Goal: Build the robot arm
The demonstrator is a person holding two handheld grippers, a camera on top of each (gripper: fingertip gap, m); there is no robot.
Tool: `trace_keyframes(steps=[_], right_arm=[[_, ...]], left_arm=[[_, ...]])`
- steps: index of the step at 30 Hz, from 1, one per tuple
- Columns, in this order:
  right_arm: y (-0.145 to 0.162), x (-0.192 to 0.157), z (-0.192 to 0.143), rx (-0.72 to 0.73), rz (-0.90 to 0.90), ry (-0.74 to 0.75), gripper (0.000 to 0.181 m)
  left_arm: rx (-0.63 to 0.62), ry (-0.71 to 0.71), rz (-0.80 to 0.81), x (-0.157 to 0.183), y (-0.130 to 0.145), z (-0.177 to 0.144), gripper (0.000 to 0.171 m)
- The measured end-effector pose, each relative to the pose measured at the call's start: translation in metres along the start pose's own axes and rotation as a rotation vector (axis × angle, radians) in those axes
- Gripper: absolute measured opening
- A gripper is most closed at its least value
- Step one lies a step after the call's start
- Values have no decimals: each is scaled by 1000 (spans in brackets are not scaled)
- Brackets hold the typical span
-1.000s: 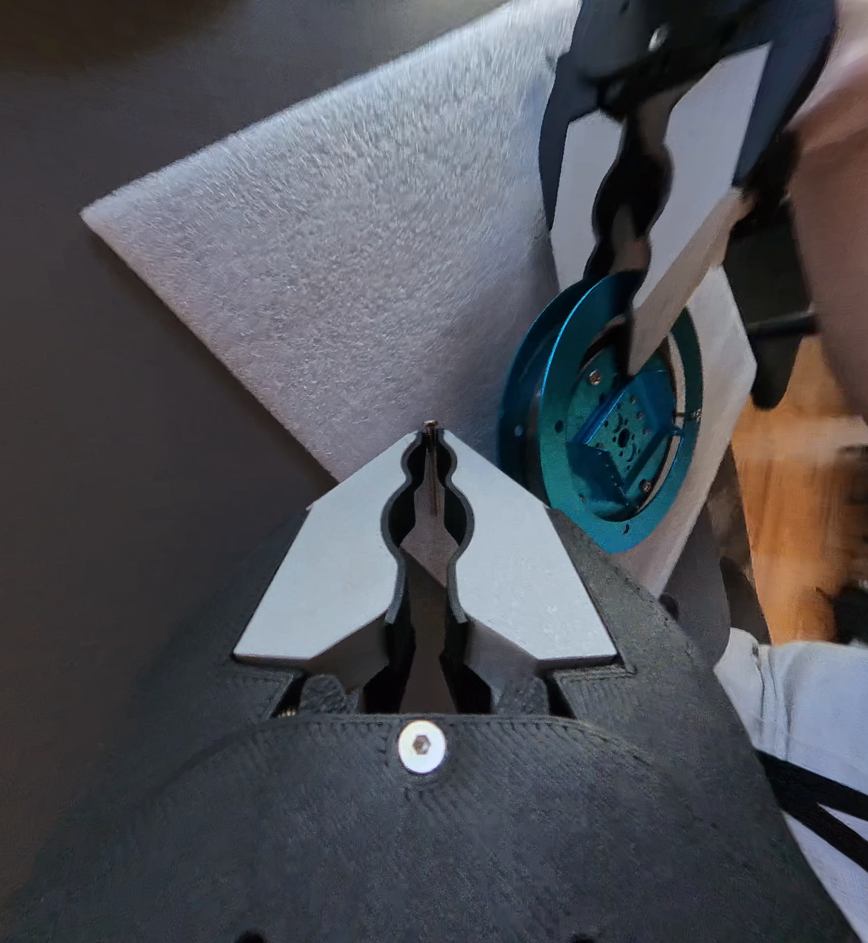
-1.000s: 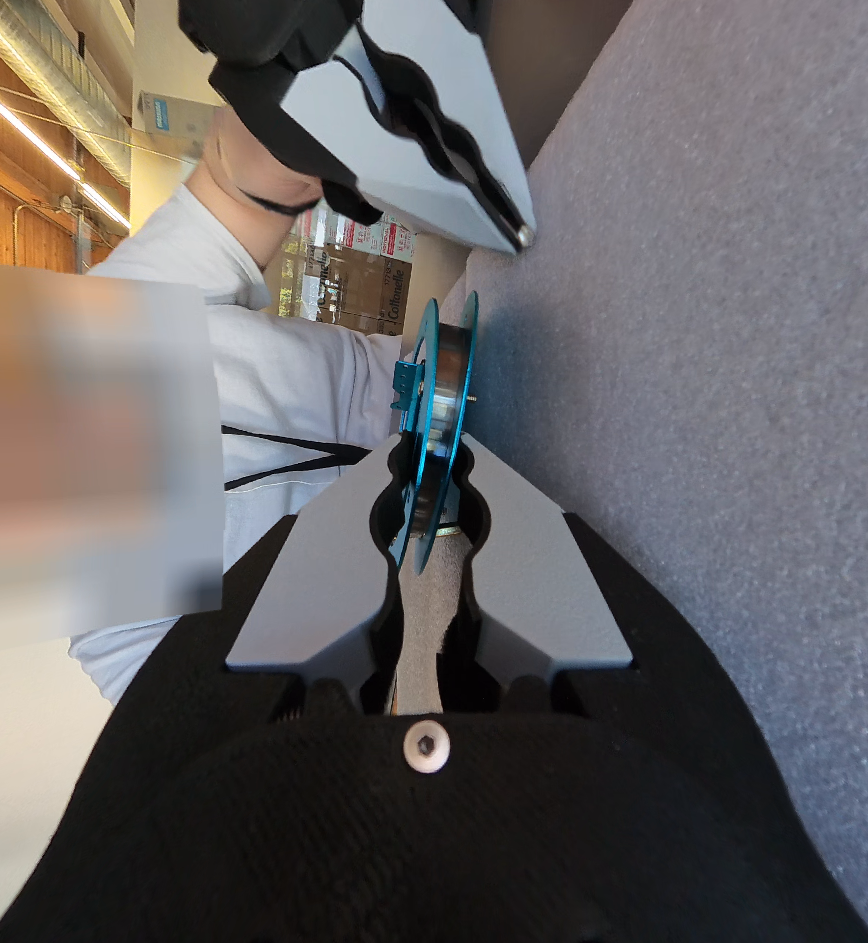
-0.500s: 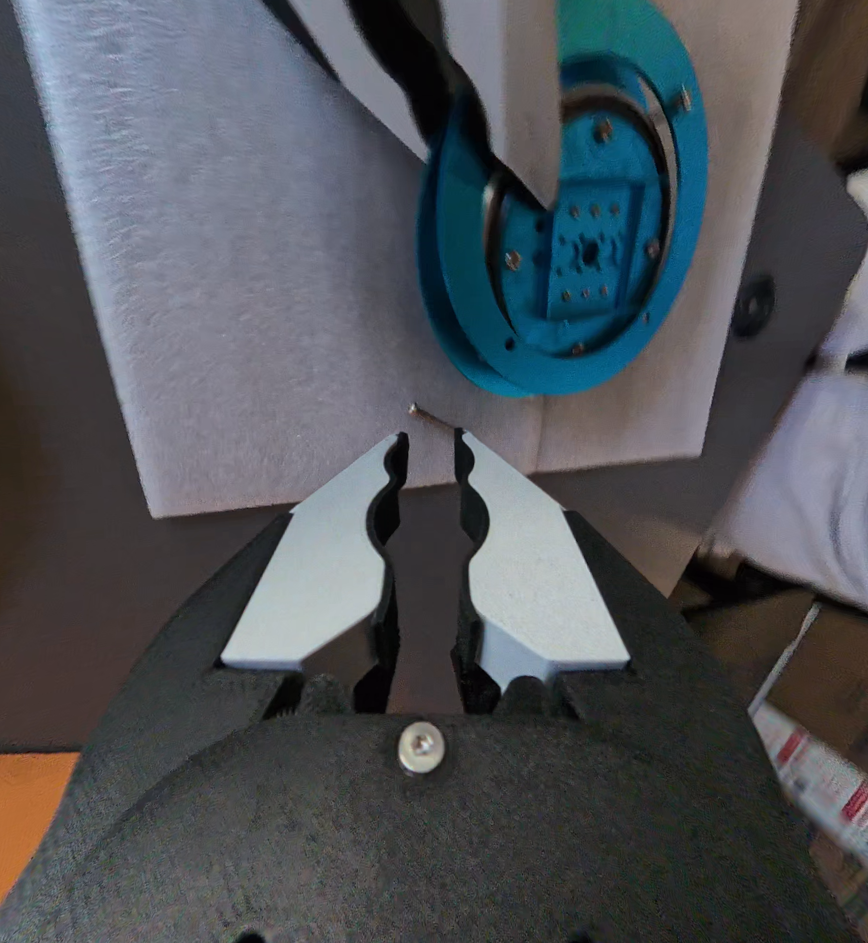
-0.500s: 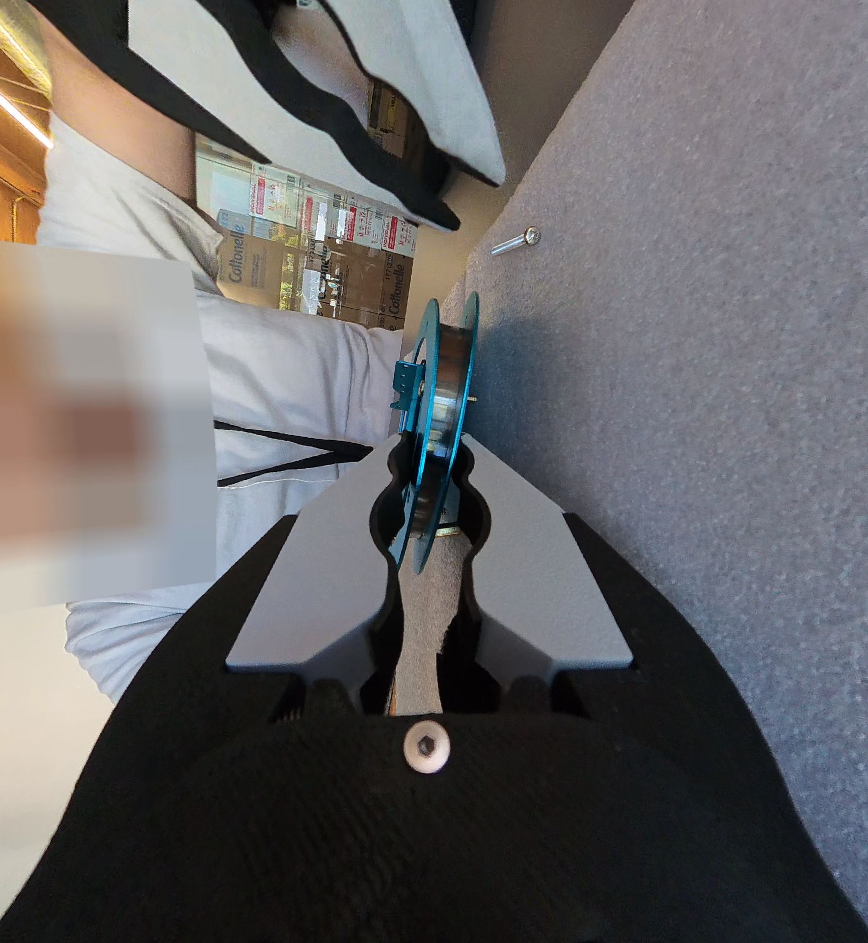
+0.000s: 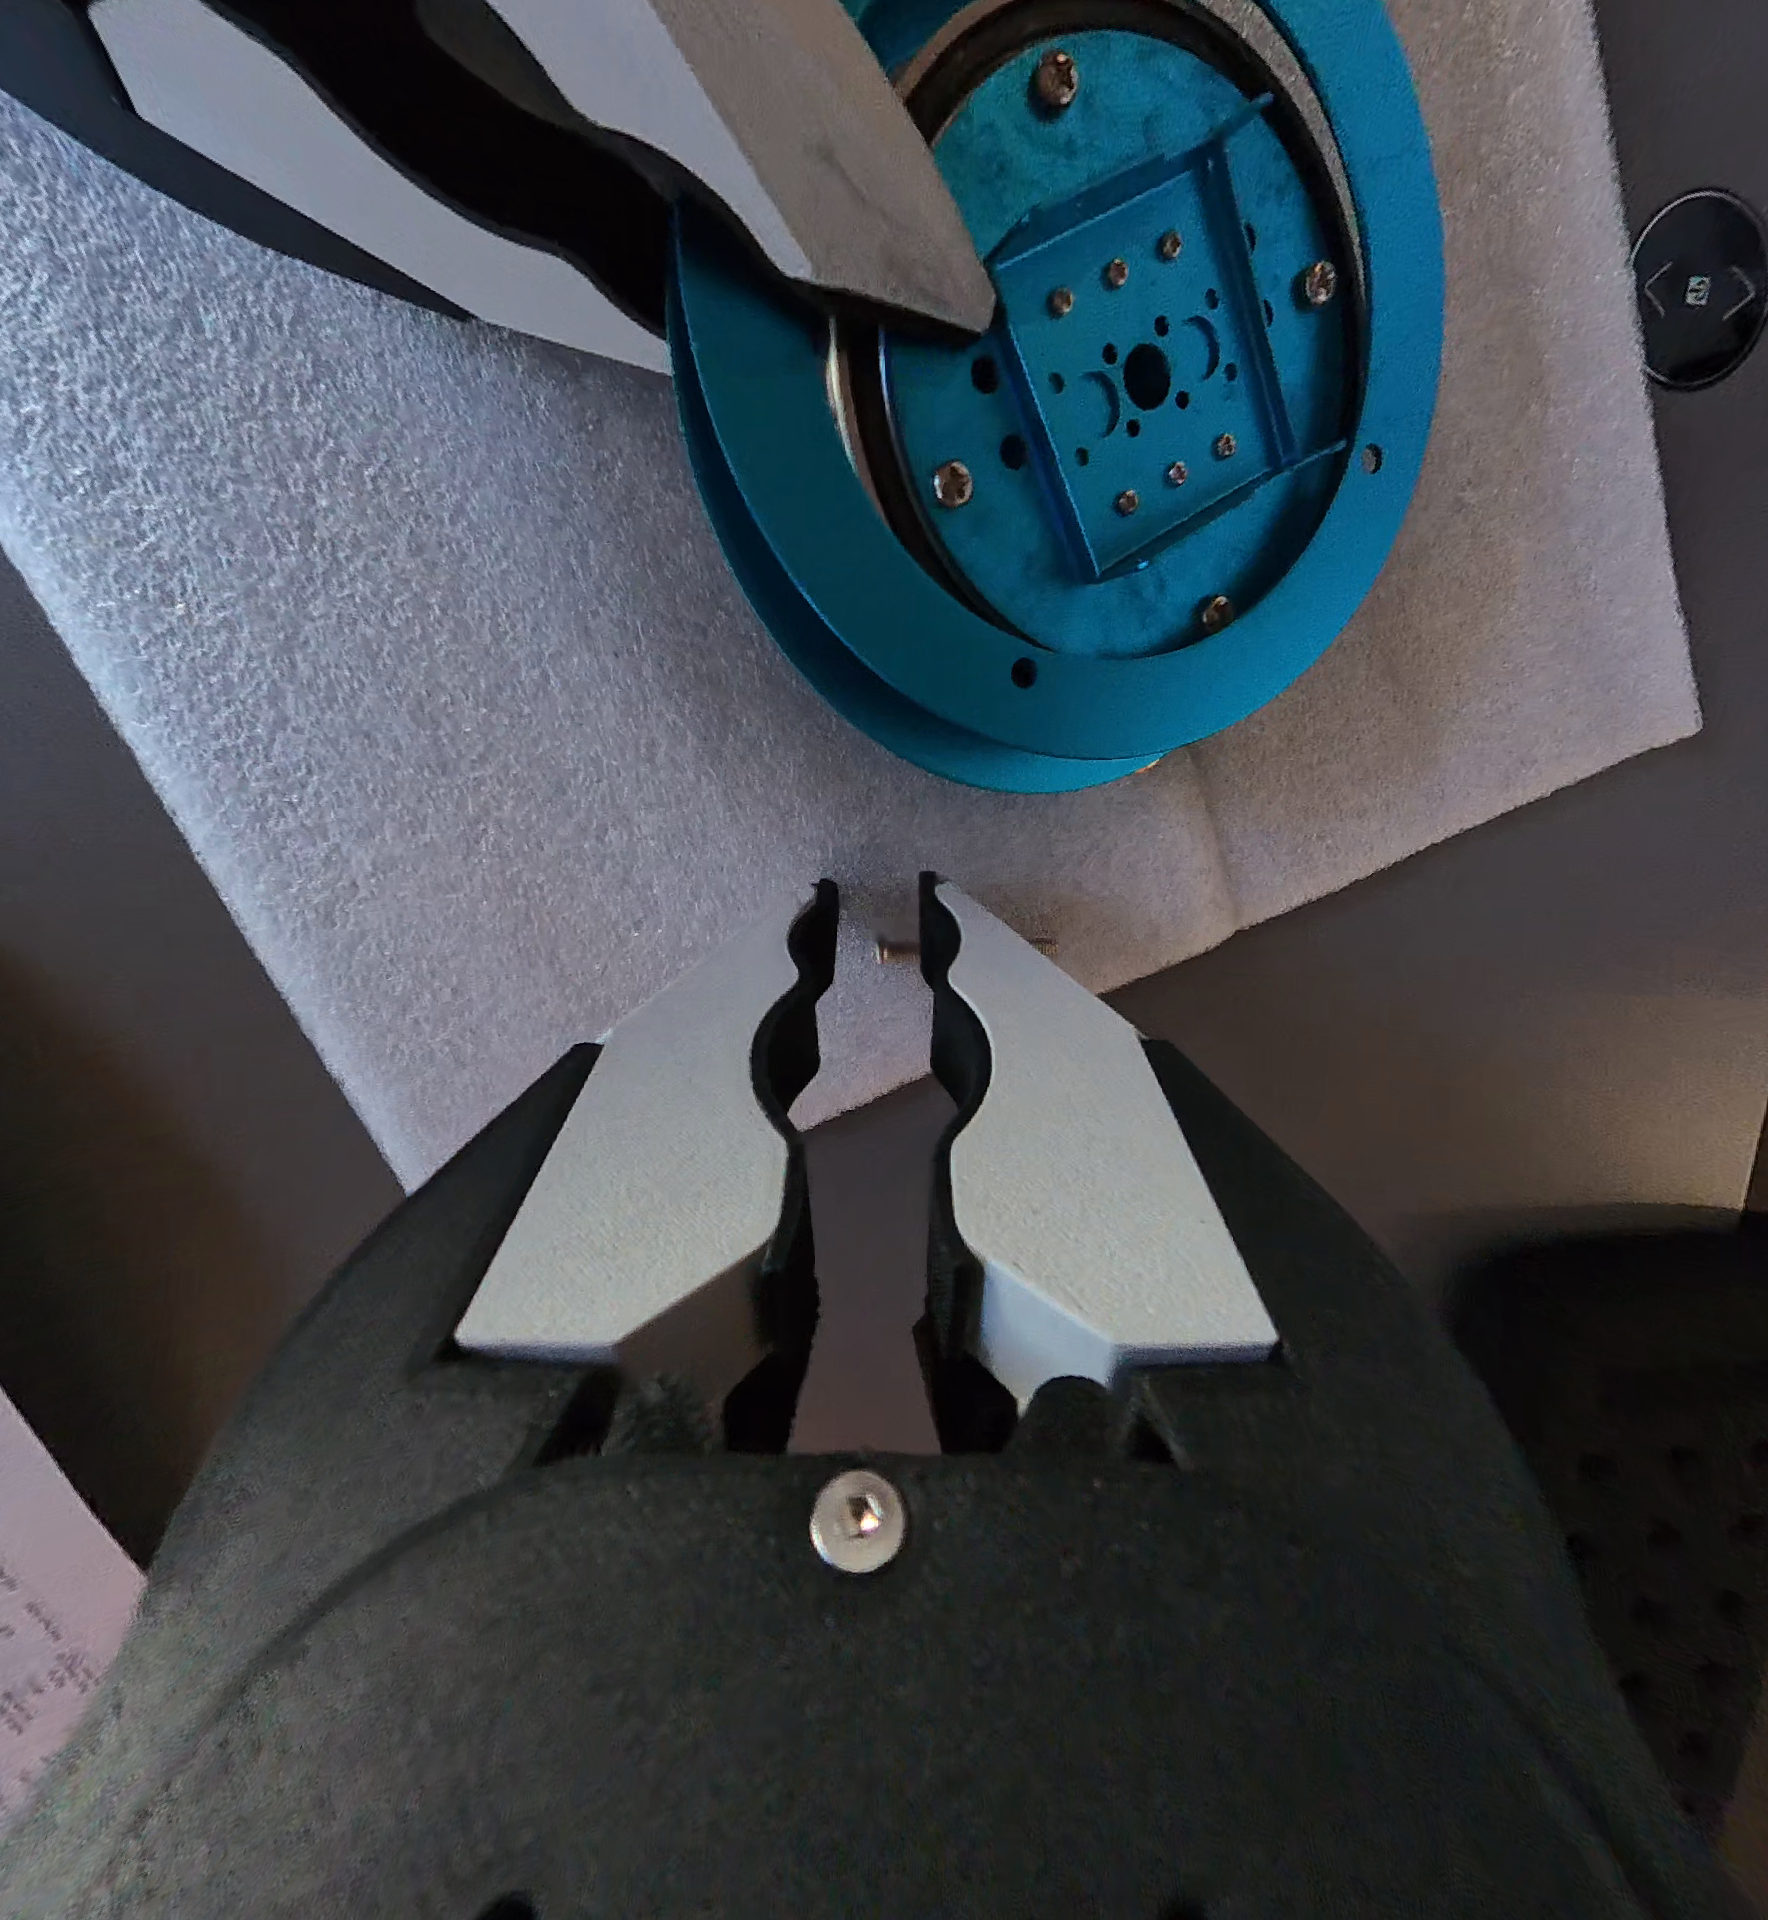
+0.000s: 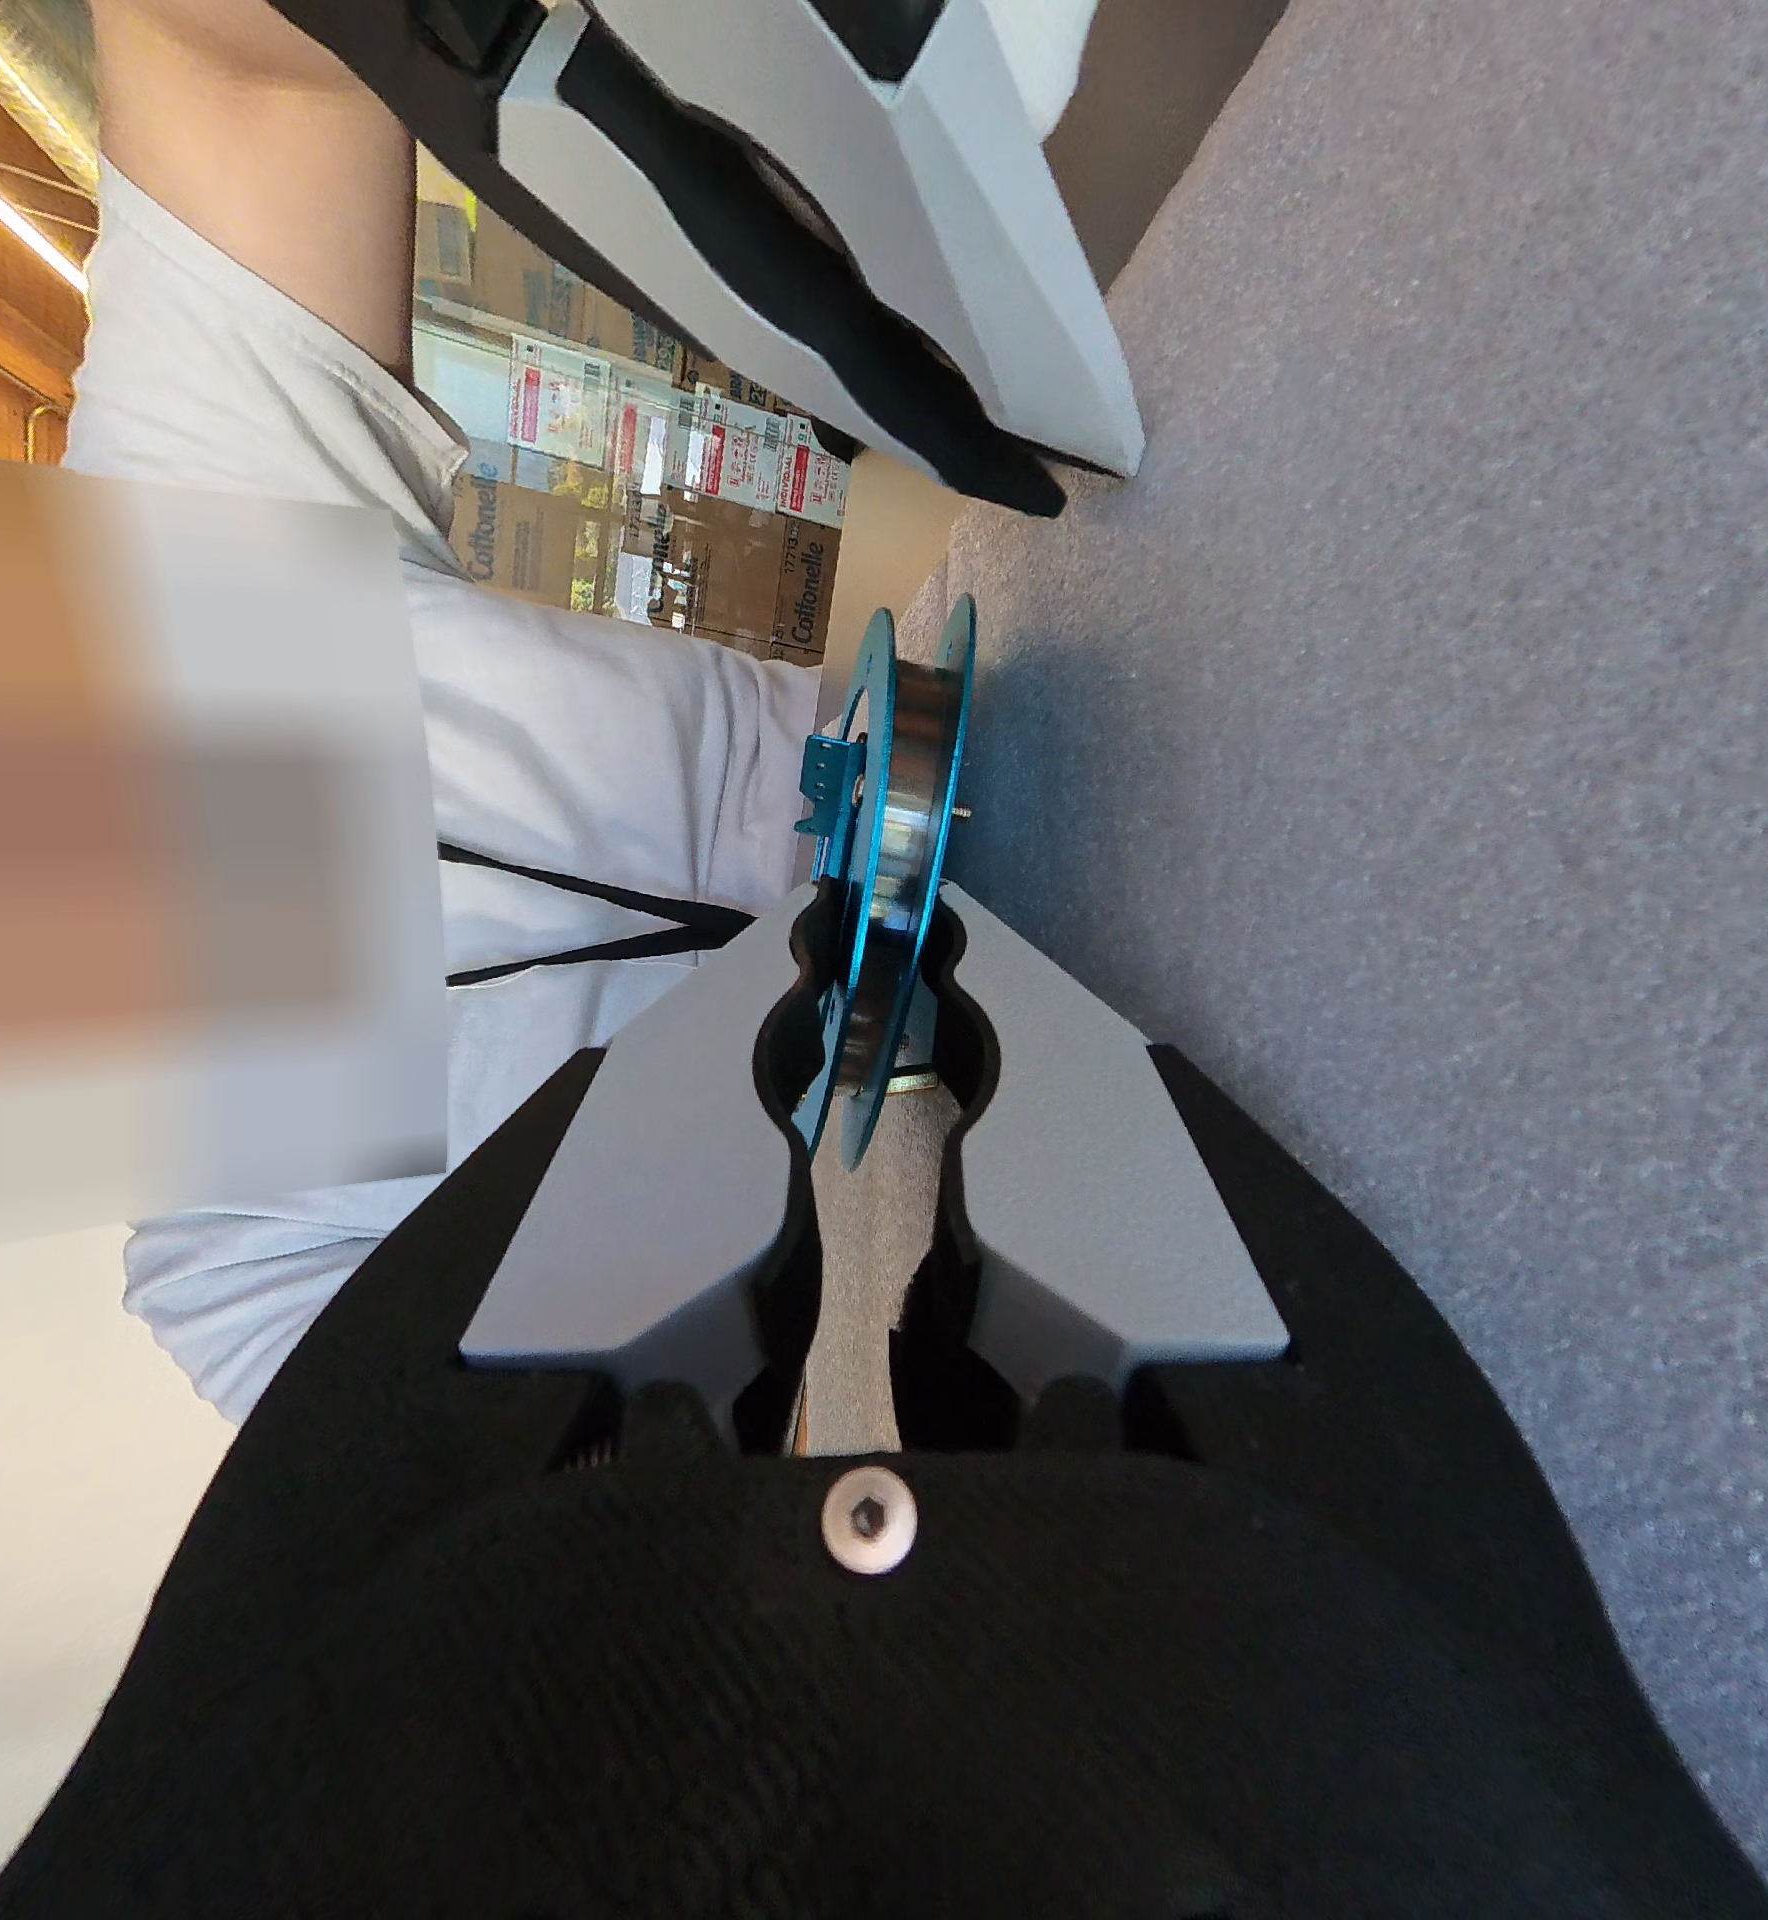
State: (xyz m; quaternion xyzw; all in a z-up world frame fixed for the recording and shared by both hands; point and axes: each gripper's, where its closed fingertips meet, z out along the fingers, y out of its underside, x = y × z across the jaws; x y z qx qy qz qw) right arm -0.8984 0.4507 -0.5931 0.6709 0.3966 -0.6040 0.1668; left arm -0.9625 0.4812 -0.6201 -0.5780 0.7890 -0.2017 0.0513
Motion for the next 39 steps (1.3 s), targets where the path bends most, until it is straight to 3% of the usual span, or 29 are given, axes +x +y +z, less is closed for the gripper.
trace_keyframes(steps=[5,7,11,19,39], right_arm=[[0,0,1,-5,-1,-1,13],[0,0,1,-6,-1,0,13],[0,0,1,-9,-4,-2,13],[0,0,1,-10,-7,-1,13],[-1,1,1,-10,-6,-2,13]], left_arm=[[-11,52,-34,1,4,-1,0],[-24,85,-73,4,6,-5,1],[69,81,-160,1,0,-21,11],[14,-40,-65,-5,19,-16,11],[12,36,-119,4,20,-13,0]])
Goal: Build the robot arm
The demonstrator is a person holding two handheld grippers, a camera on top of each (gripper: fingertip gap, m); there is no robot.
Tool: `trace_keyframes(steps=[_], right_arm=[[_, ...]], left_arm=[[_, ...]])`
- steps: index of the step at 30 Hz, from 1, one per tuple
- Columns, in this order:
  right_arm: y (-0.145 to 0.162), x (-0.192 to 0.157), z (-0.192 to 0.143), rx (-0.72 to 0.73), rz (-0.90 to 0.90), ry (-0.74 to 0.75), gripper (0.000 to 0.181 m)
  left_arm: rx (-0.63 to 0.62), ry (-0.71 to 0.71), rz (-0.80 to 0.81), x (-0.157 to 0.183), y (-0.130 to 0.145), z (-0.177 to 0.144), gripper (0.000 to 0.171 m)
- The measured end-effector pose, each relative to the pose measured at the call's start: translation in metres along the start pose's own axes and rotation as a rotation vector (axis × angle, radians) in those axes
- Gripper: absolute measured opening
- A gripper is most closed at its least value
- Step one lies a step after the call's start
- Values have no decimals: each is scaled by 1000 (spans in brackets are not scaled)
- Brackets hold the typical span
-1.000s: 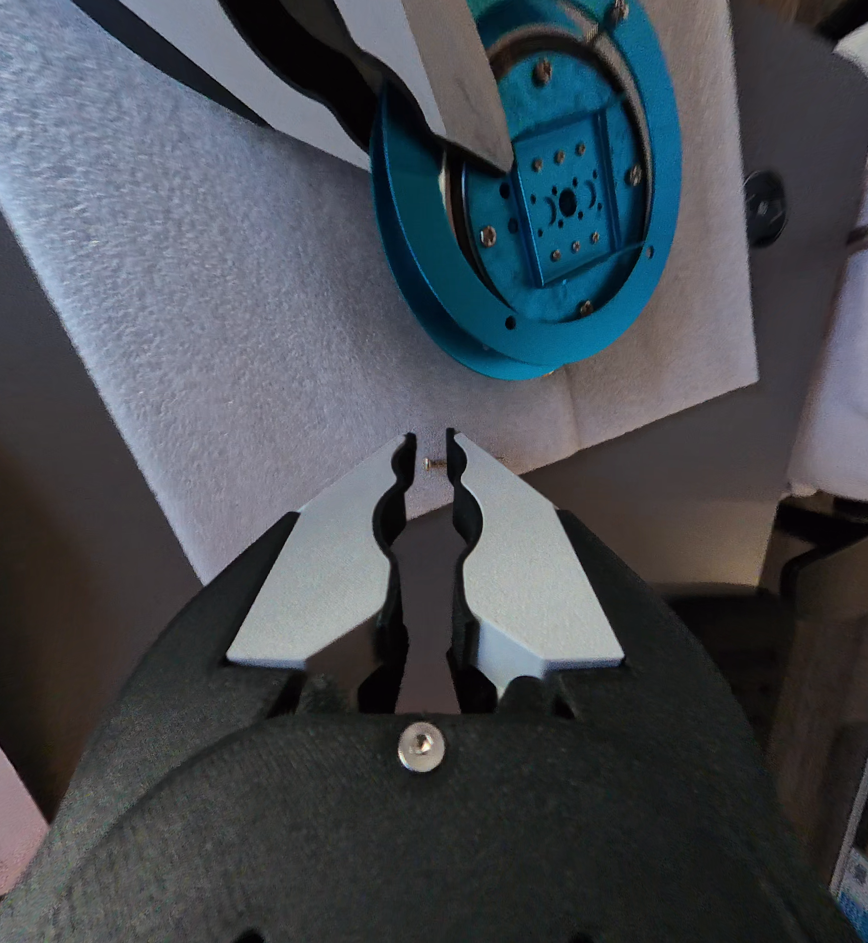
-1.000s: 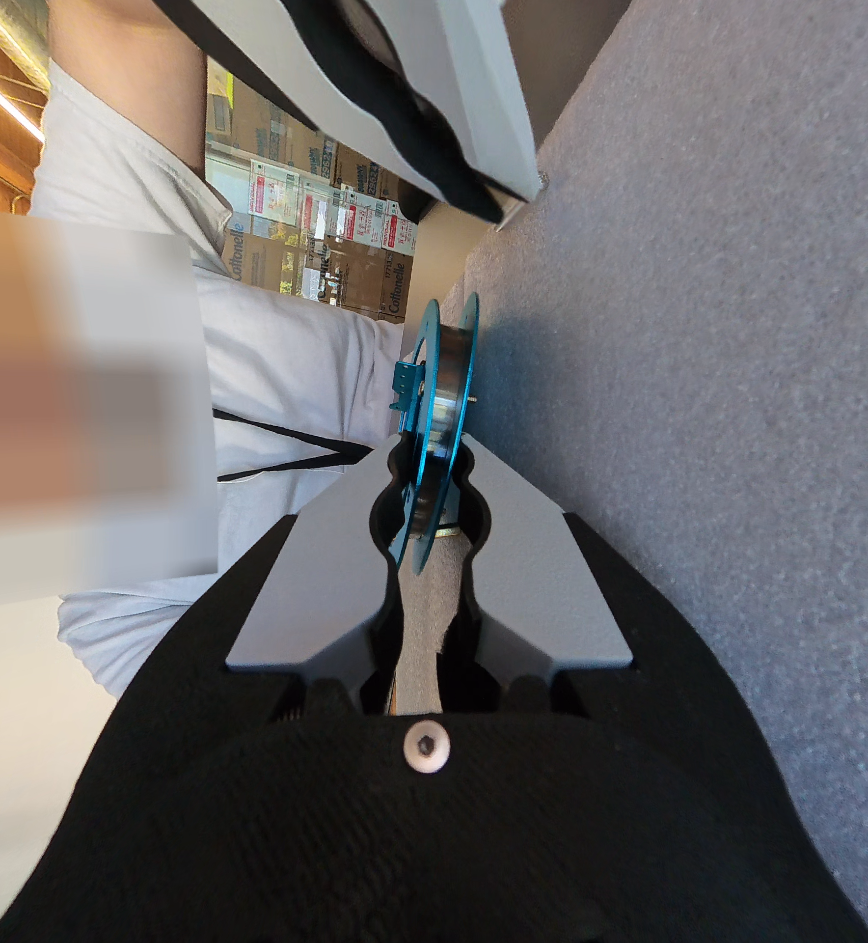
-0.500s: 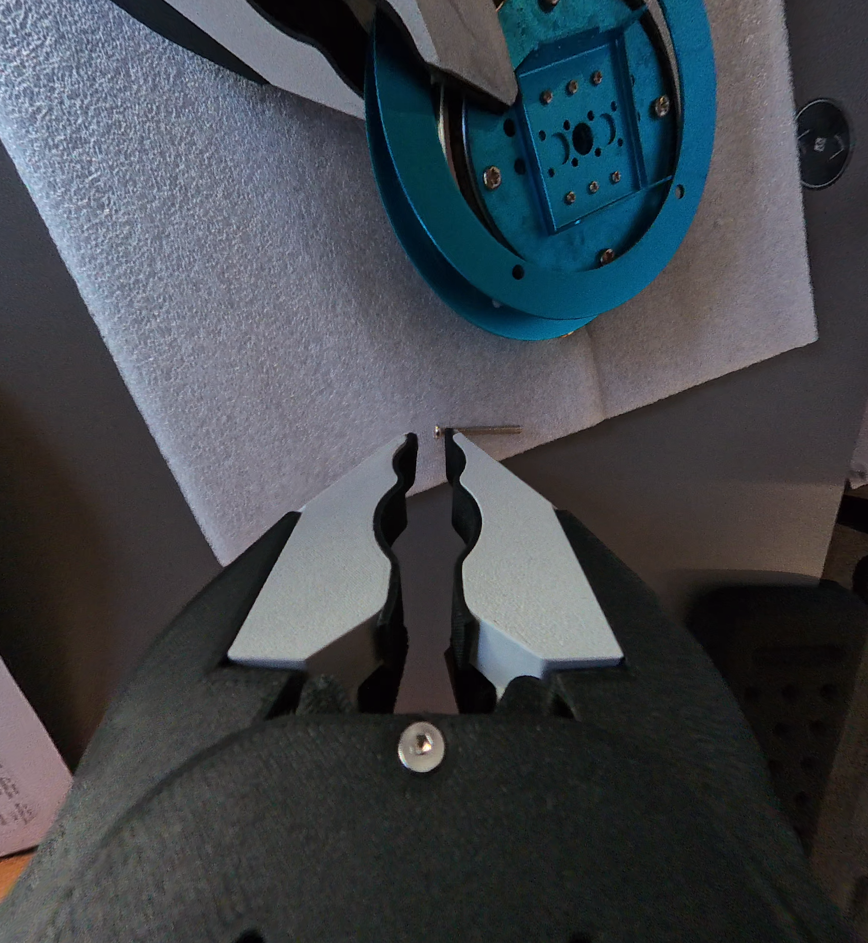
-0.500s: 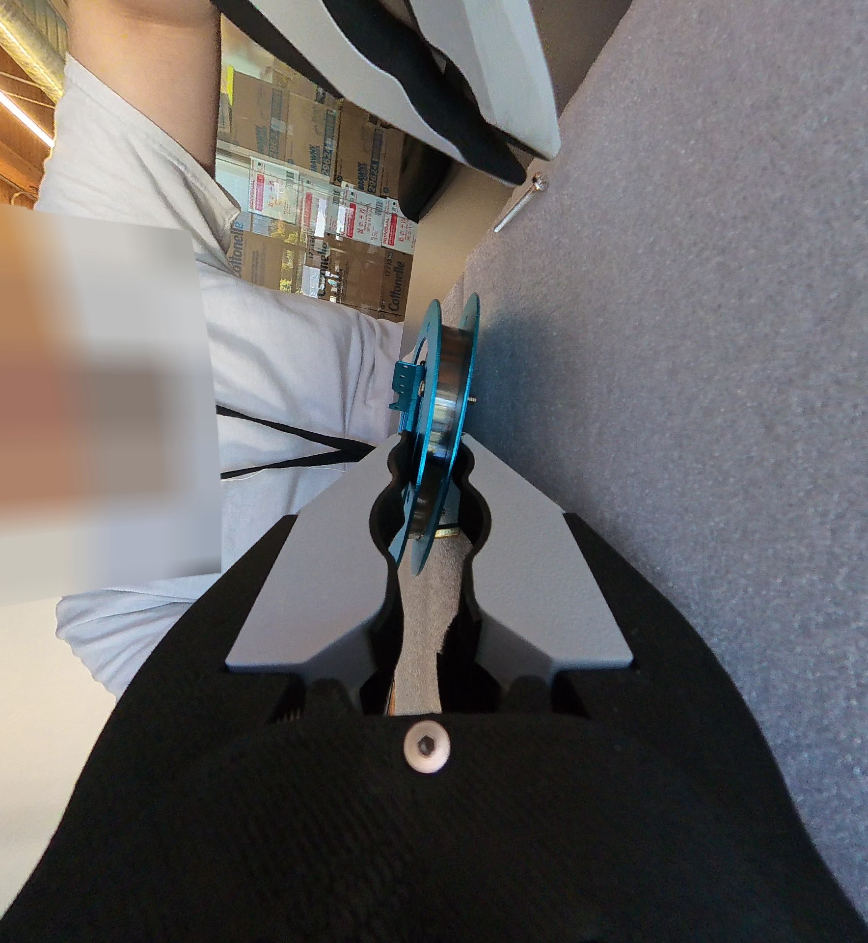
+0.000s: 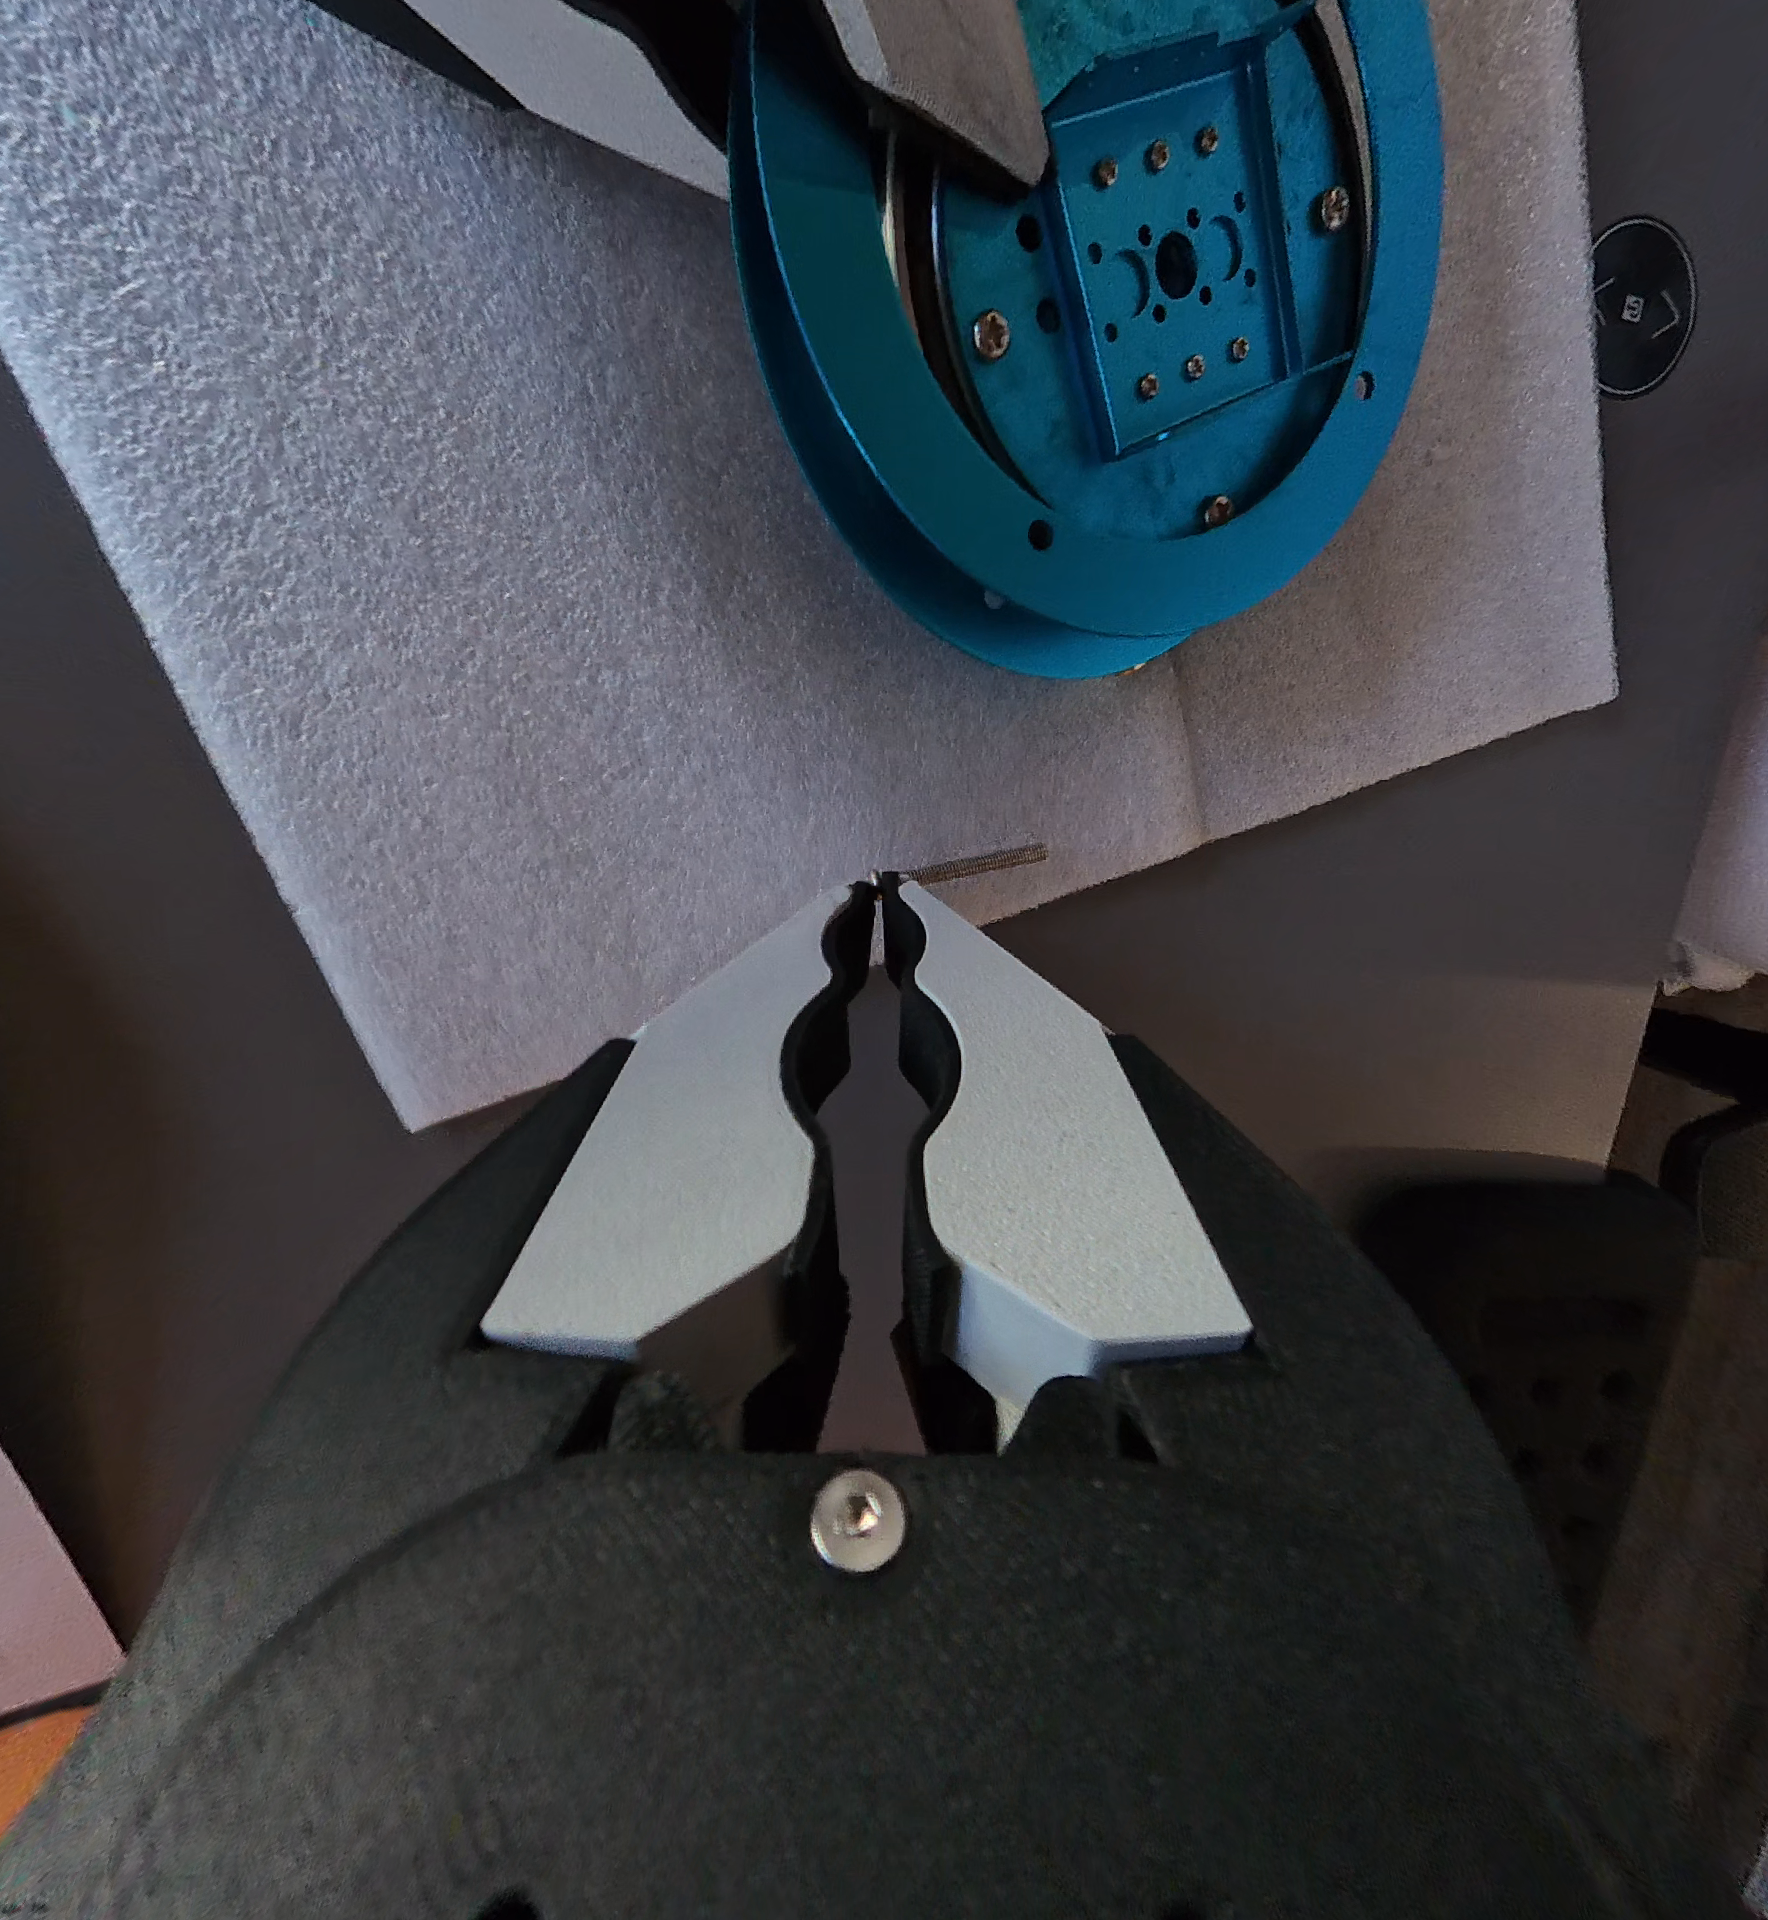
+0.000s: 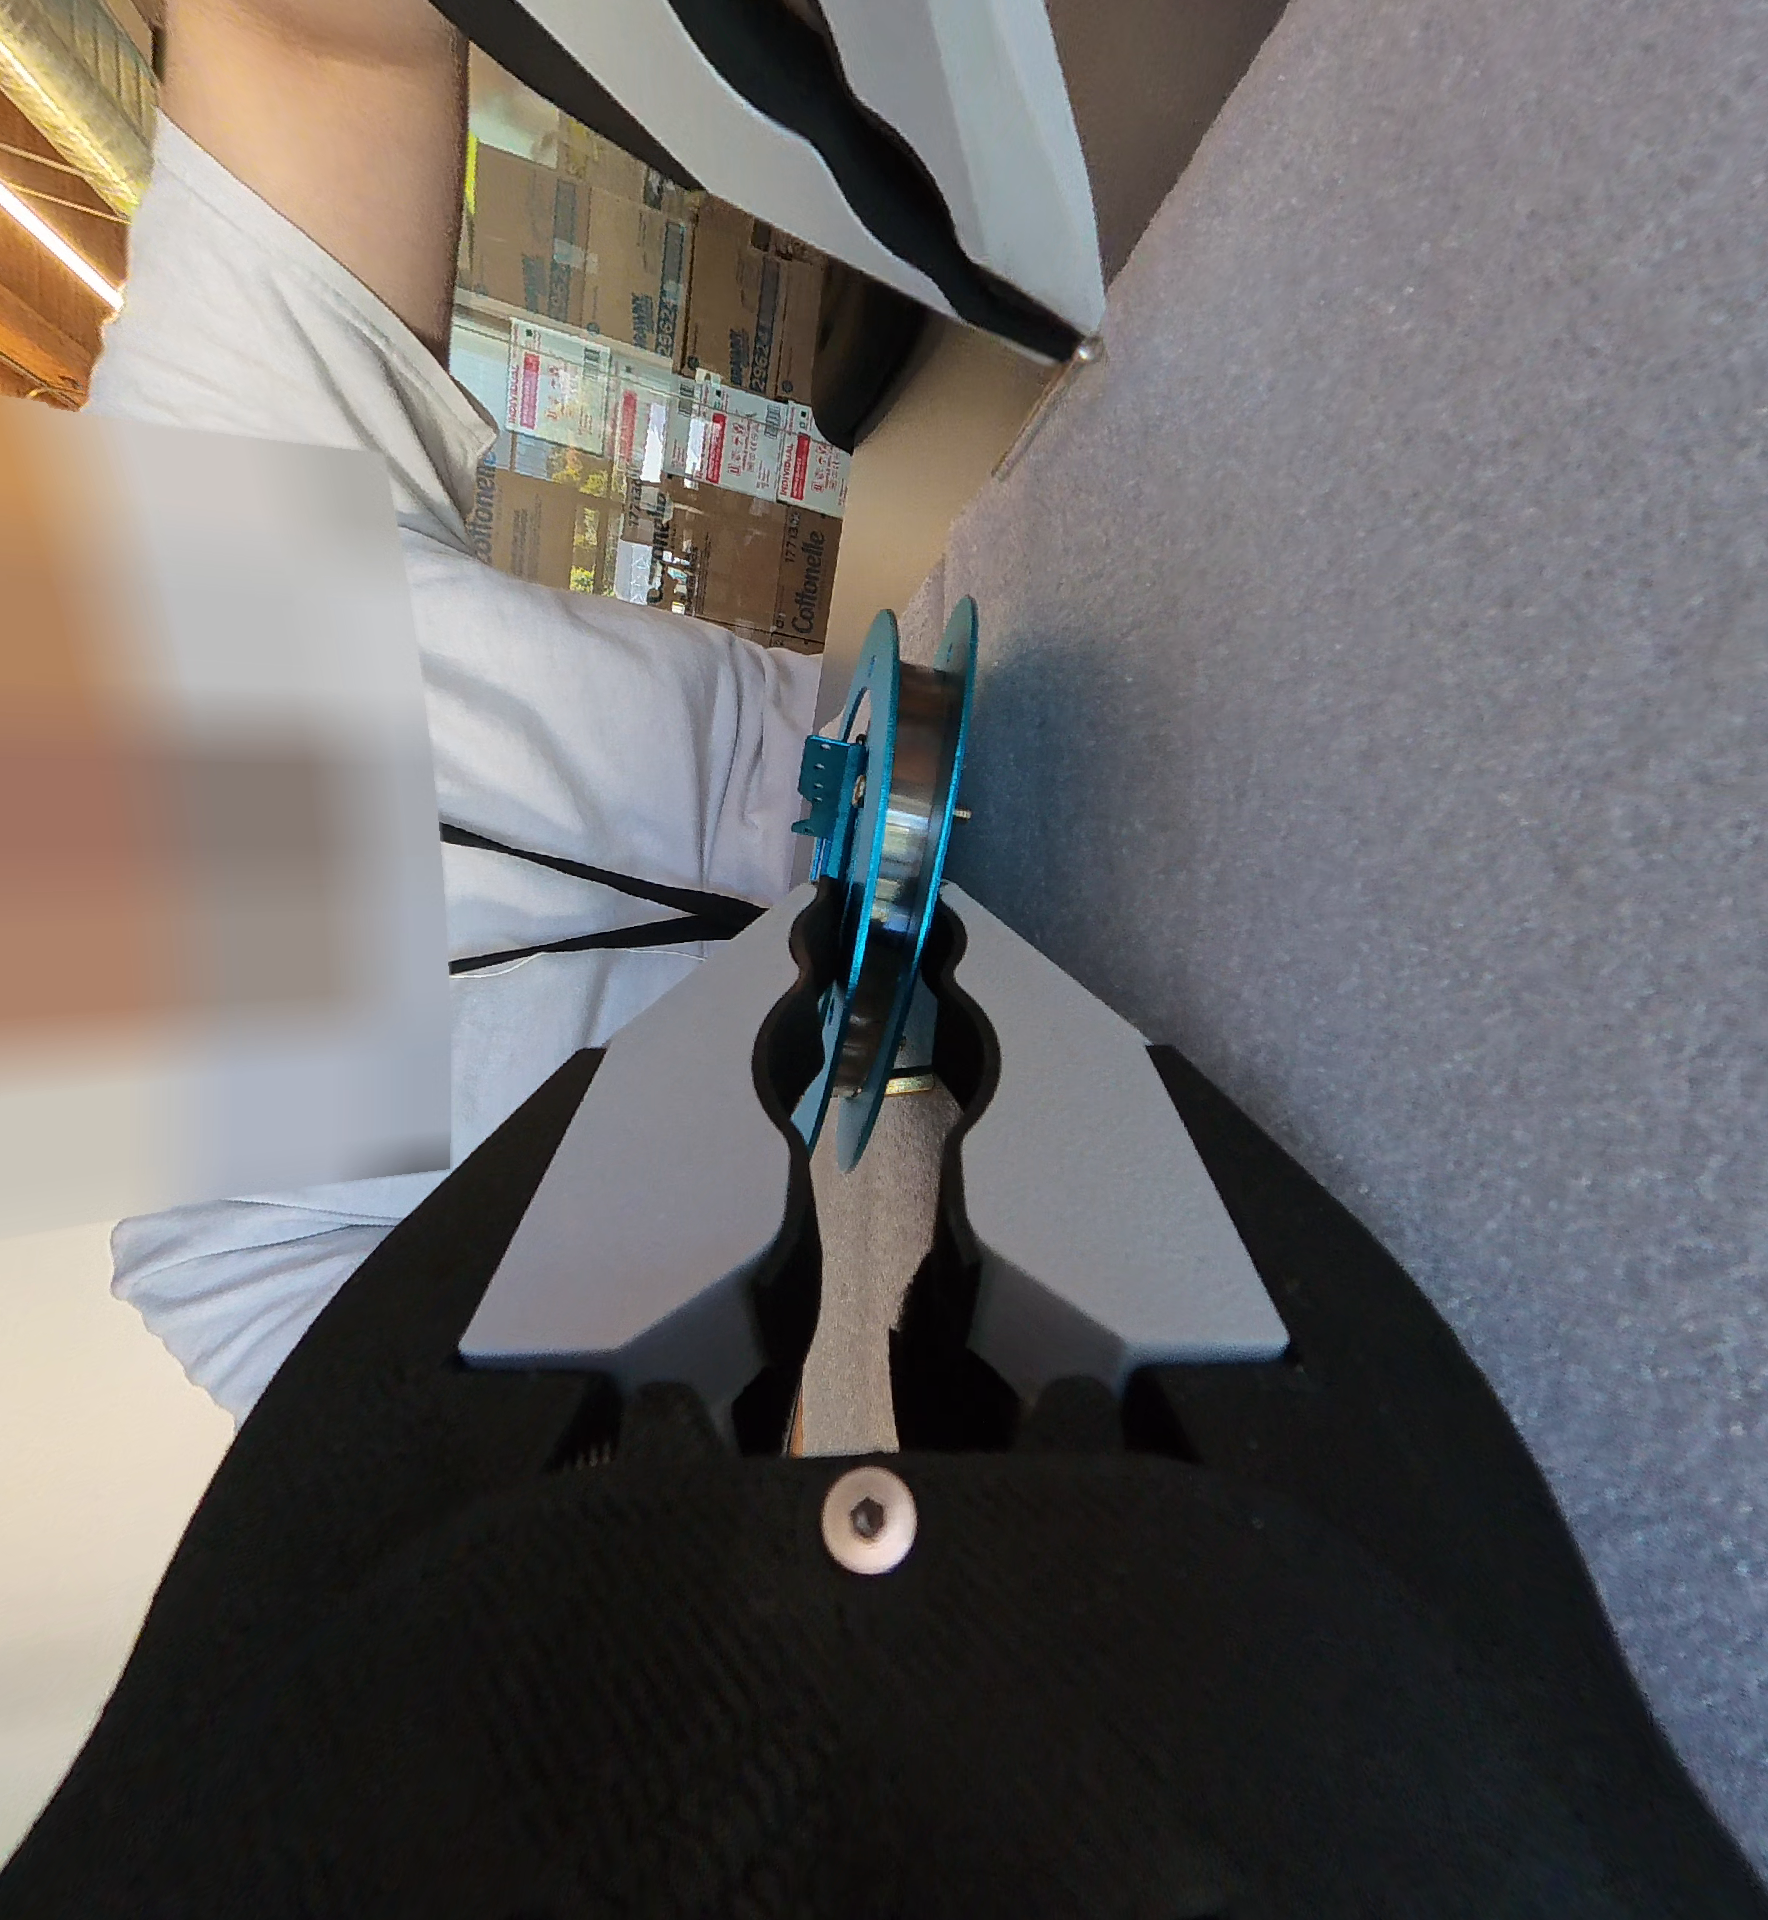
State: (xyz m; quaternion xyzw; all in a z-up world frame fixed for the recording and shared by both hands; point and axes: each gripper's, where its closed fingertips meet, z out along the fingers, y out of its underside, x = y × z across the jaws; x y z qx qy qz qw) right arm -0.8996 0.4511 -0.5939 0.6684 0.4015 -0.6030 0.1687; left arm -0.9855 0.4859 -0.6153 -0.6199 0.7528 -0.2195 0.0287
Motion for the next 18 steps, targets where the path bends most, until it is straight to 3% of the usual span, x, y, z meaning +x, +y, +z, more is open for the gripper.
trace_keyframes(steps=[5,10,14,18], right_arm=[[0,0,0,4,-3,1,13],[0,0,0,5,25,-4,13],[1,0,0,-1,29,-2,13],[1,0,0,-6,37,1,13]], left_arm=[[32,-122,-27,-3,-3,-9,0],[181,-372,-2,7,-34,-34,0],[274,-734,112,16,-57,-53,0],[200,-1099,293,16,-65,-60,0]])
